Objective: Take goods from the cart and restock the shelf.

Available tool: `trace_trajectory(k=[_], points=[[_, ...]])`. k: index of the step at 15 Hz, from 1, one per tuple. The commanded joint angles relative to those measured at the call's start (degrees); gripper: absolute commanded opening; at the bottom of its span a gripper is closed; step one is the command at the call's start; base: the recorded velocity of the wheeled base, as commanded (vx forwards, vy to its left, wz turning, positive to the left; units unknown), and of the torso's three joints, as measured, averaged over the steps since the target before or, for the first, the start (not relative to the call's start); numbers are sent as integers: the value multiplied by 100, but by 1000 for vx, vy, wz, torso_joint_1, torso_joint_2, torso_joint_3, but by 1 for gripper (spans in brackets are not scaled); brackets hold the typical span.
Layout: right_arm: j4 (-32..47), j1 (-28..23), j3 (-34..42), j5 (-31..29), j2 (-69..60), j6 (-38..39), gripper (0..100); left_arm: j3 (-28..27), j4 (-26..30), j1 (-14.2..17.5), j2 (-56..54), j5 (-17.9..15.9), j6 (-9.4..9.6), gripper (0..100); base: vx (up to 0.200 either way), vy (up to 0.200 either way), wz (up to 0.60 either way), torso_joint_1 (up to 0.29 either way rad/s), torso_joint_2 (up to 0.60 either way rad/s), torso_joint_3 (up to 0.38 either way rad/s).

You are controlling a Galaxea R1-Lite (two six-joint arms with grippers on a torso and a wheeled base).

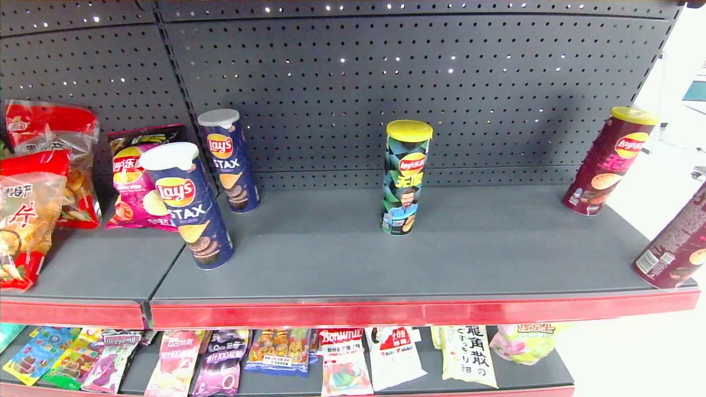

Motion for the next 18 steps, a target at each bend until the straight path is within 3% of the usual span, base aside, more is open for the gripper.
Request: trace_trajectory(k=[1,7,12,18], points=[[0,1,0,1,2,-2,100,1,-5,0,5,1,-3,100,-200,0,0,7,2,2],[0,1,0,1,2,-2,100,1,4,0,5,1,-3,100,-200,0,0,4,2,2],[9,1,-9,1,11,-11,100,1,4,0,5,1,-12,100,0,0,0,0,0,0],[9,19,0,9,11,-11,100,1,4,0,5,1,-21,100,0,0,600,0,2,6]])
